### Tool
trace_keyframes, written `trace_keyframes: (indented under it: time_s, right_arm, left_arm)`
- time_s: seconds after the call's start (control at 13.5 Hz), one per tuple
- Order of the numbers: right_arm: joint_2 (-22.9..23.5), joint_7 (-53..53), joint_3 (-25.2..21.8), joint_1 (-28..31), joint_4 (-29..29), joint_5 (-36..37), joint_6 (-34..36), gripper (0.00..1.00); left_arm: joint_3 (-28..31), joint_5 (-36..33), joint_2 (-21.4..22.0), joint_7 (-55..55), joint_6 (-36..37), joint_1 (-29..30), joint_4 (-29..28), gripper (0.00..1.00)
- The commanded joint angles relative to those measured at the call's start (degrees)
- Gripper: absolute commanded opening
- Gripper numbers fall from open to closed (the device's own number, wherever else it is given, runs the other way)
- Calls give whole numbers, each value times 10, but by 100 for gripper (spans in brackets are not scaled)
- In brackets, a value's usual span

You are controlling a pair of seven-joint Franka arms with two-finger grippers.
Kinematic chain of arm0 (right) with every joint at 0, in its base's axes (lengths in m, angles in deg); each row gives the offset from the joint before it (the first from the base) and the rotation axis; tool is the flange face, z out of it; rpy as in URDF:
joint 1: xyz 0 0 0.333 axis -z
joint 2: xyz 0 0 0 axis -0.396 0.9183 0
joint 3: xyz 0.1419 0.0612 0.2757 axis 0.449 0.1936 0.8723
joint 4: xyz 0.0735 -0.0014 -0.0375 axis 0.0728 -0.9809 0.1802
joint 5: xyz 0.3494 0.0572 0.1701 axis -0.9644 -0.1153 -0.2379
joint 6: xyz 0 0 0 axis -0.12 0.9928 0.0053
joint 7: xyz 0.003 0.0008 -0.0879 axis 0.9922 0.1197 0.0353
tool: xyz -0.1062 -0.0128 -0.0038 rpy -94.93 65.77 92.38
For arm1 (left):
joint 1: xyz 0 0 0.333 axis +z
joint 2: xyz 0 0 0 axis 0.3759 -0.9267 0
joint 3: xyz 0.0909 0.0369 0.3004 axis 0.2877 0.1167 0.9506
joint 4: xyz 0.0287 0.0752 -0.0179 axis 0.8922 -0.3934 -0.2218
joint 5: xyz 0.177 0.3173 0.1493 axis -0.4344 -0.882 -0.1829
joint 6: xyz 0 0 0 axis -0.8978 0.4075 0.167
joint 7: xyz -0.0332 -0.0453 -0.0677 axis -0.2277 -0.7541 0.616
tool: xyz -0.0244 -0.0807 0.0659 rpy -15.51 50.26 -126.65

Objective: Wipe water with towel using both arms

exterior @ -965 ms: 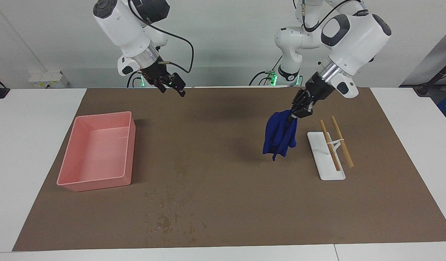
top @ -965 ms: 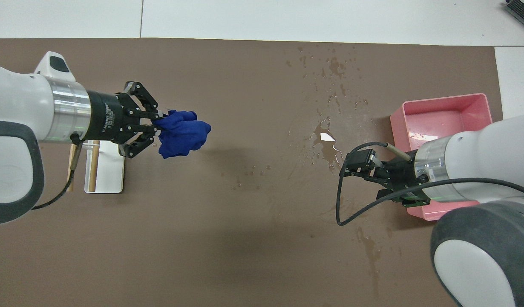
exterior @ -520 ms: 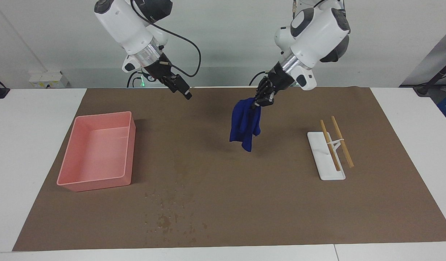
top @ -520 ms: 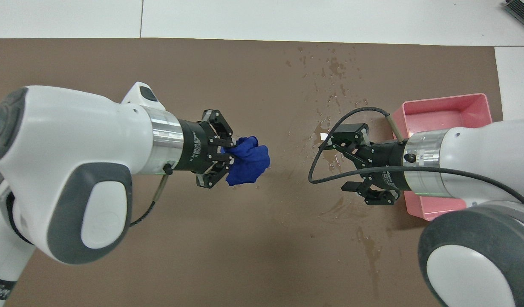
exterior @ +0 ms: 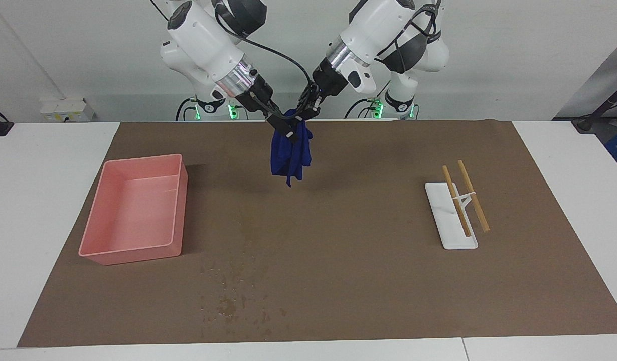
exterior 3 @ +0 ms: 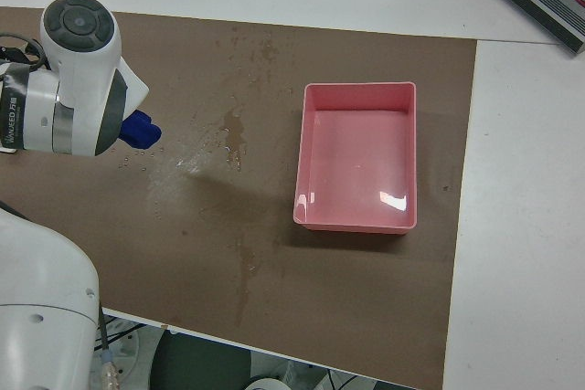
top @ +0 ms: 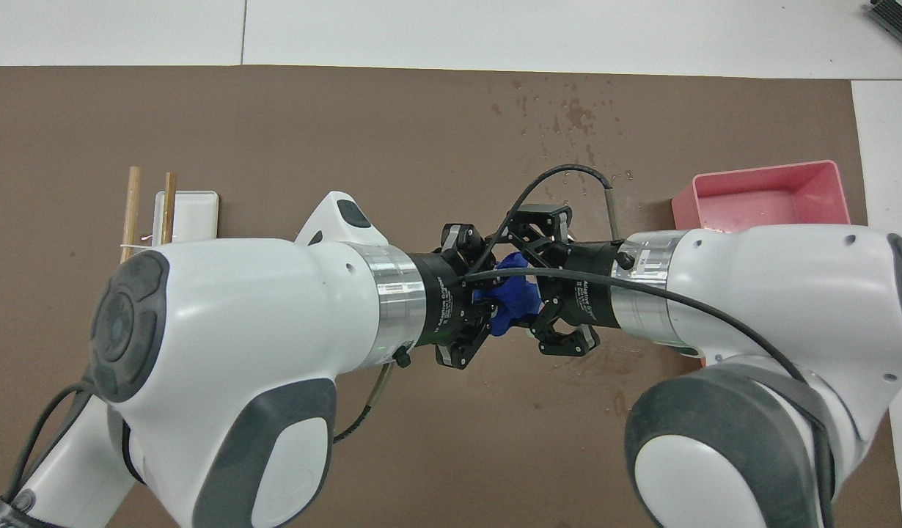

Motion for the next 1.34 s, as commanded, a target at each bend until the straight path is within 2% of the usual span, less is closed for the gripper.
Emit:
trace_keyframes:
  time_s: [0.0, 0.22, 0.37, 0.45, 0.52, 0.67, 0.74, 1.04, 1.19, 1.26]
  right_arm:
    - [-1, -4, -1, -1, -15, -16, -11, 100]
    - [3, -3, -1, -1, -29, -38, -12, 100]
    - [2, 1, -1, -2, -31, -38, -12, 100]
    - [1, 8, -1, -2, -35, -38, -12, 95]
    - [0, 36, -1, -1, -36, -38, -6, 76]
    - [-1, 74, -1, -1, -36, -38, 5, 20]
    - [-1, 75, -1, -1, -36, -38, 6, 0]
    - [-1, 78, -1, -1, -34, -38, 11, 0]
    - [-1, 80, -1, -1, -34, -38, 12, 0]
    - [-2, 89, -1, -1, -34, -34, 17, 0]
  left_arm:
    - [4, 12, 18, -21, -23, -14, -5, 0]
    - [3, 12, 17, -48, -79, -29, -10, 0]
    - [3, 11, 18, -50, -88, -29, -18, 0]
    - [4, 11, 20, -48, -87, -29, -23, 0]
    - [4, 11, 21, -47, -87, -29, -23, 0]
    - [4, 11, 21, -43, -87, -26, -23, 0]
    - [4, 11, 21, -39, -85, -24, -23, 0]
    - [5, 9, 21, -38, -86, -22, -23, 0]
    - [6, 6, 21, -38, -86, -21, -23, 14]
    - [7, 4, 21, -39, -86, -20, -23, 38]
